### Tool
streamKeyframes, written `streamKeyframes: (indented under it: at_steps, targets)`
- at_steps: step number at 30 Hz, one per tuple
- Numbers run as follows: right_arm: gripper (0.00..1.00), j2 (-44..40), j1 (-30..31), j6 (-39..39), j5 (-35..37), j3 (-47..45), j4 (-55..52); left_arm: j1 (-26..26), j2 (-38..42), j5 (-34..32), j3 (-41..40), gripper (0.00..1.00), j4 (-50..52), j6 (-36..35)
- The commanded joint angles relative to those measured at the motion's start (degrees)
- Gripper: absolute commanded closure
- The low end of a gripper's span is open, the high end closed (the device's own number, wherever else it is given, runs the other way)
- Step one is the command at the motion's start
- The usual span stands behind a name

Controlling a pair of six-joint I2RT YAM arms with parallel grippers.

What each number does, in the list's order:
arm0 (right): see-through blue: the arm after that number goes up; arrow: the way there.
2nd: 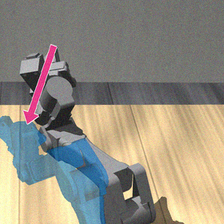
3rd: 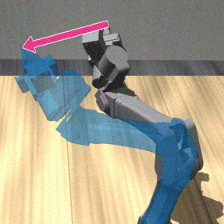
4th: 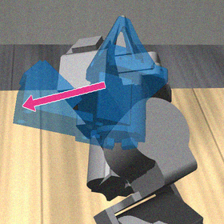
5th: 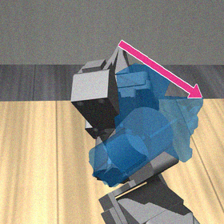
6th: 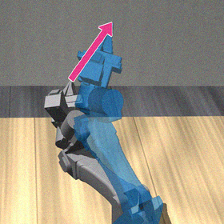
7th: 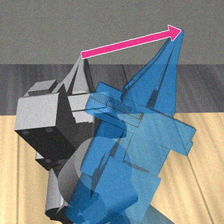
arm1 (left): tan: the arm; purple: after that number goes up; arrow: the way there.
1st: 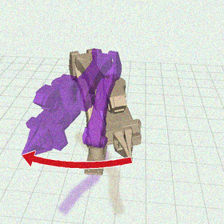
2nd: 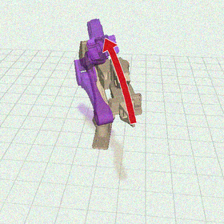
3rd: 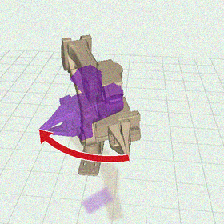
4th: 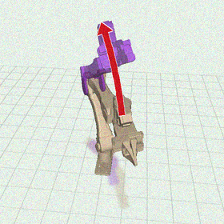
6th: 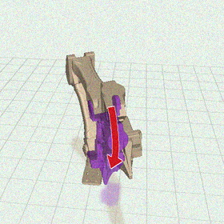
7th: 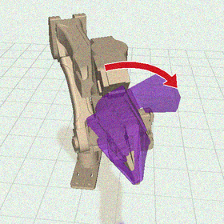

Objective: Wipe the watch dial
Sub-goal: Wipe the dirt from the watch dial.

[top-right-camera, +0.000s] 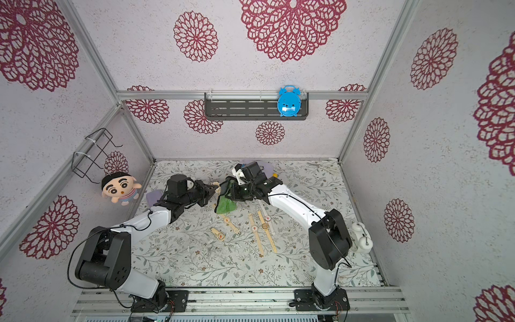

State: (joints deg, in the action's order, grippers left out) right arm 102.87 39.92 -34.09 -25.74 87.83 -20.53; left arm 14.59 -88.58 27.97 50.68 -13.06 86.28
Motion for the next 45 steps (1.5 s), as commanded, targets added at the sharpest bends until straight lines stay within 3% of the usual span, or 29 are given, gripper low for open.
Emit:
streamKeyframes:
  at_steps: [1, 6, 15, 23, 27, 35, 45]
  targets:
    - [1.0, 1.3, 0.2, -0.2, -0.8, 2.4, 2.8, 1.2, 0.2, 3.5, 1.4, 1.0, -3.2, 9.5]
    - [1.0, 4.9, 0.1, 0.2, -0.4, 5.4, 3.5, 3.2, 0.4, 3.2, 2.5, 1.0, -3.4, 10.6]
    - [1.0, 13.2, -1.6, 3.6, -0.2, 22.5, -4.1, 5.4, 0.3, 5.0, 2.6, 1.0, 2.1, 6.5]
    - [1.0, 16.9, -5.1, 5.8, -1.3, 32.9, -10.3, 5.4, 1.0, 5.6, 9.6, 1.0, 30.4, -15.5]
    - [1.0, 16.9, -6.7, 6.4, -1.4, 35.4, -12.4, 5.2, 1.7, 5.0, 9.3, 1.0, 36.1, -20.1]
    - [1.0, 12.2, -9.8, 7.5, -1.0, 29.8, -12.5, 2.1, 5.1, 5.3, 5.2, 1.0, 30.8, -15.4]
    - [1.0, 0.6, -7.7, 6.0, -1.2, 7.5, -4.4, -2.4, 4.5, 6.1, 3.1, 1.0, 17.4, -5.0]
